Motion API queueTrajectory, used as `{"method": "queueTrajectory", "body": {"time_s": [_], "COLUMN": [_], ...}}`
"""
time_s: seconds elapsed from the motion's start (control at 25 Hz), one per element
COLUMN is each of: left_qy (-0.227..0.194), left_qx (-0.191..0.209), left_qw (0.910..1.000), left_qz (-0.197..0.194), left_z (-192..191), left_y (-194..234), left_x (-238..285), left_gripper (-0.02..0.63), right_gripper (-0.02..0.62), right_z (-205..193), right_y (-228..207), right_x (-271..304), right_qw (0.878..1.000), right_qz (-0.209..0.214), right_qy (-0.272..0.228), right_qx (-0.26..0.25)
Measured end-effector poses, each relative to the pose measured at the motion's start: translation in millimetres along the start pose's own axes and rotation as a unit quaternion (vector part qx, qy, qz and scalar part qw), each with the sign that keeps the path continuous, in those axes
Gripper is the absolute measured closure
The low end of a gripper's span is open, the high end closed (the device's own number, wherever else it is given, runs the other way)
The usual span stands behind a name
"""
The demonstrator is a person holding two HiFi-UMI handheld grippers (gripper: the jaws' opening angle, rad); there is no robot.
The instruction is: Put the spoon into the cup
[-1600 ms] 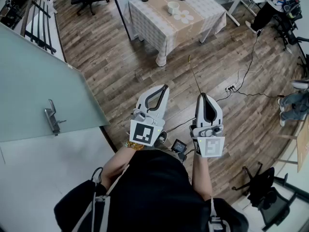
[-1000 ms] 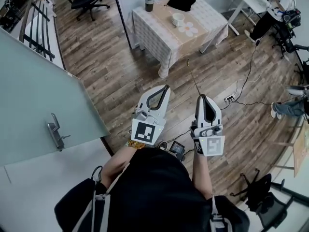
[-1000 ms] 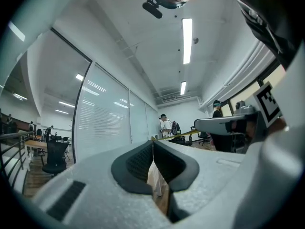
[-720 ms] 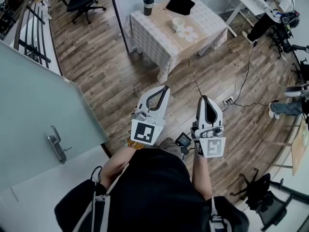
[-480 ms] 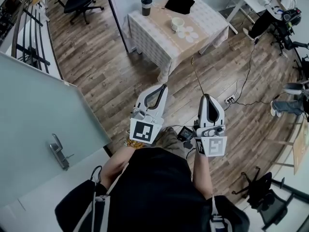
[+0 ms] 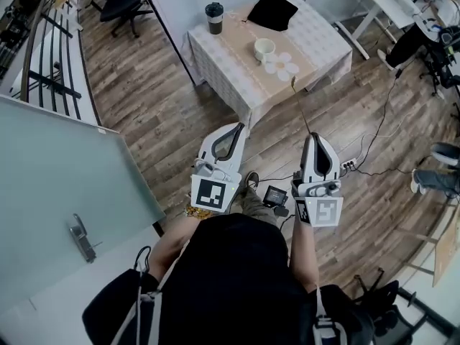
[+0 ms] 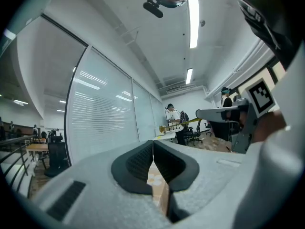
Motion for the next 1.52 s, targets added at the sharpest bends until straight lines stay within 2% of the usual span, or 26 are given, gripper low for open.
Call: {"method": "queueTrajectory", "body": {"time_s": [0.12,0.28,0.44,0.72,0.92,1.12,1.2,1.28,1.52], "left_qy": [0.009,0.014,0.02,0.012,-0.011,-0.041,-0.038,-0.039,-0.019], "left_qx": [0.011,0.012,0.01,-0.011,-0.012,-0.02,-0.035,-0.028,-0.048], "left_qw": [0.9998,0.9987,0.9975,0.9949,0.9958,0.9963,0.9967,0.9972,0.9965], "left_qz": [0.016,0.047,0.067,0.1,0.09,0.073,0.063,0.057,0.066], "left_z": [5,7,-3,-25,-28,-29,-37,-43,-71], "left_y": [12,31,56,123,192,252,269,287,315], "left_x": [34,58,72,105,146,179,190,202,220], "left_gripper": [0.588,0.588,0.588,0.589,0.589,0.589,0.589,0.589,0.589], "right_gripper": [0.589,0.589,0.589,0.589,0.589,0.589,0.589,0.589,0.589], "right_z": [-8,5,-44,-64,-71,-73,-71,-71,-100], "right_y": [-27,-35,-56,-51,-44,-37,-32,-28,-34], "right_x": [42,98,123,198,265,324,340,353,382], "right_qw": [1.0,0.998,0.998,0.997,0.998,0.997,0.997,0.996,0.995], "right_qz": [0.02,0.056,0.056,0.07,0.064,0.048,0.041,0.039,0.045], "right_qy": [-0.002,-0.02,0.015,0.013,0.004,0.01,0.006,0.003,0.027], "right_qx": [0.004,0.015,0.002,-0.004,-0.02,-0.058,-0.07,-0.076,-0.081]}}
Point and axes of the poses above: the fingertips, and each gripper's own axes: x forward along the fingers, y to its left, z out of its top, the point moved 3 cm from there along -x, backward along the fingers, and after that the axes turned 15 degrees about -z, right-handed, at the moved point
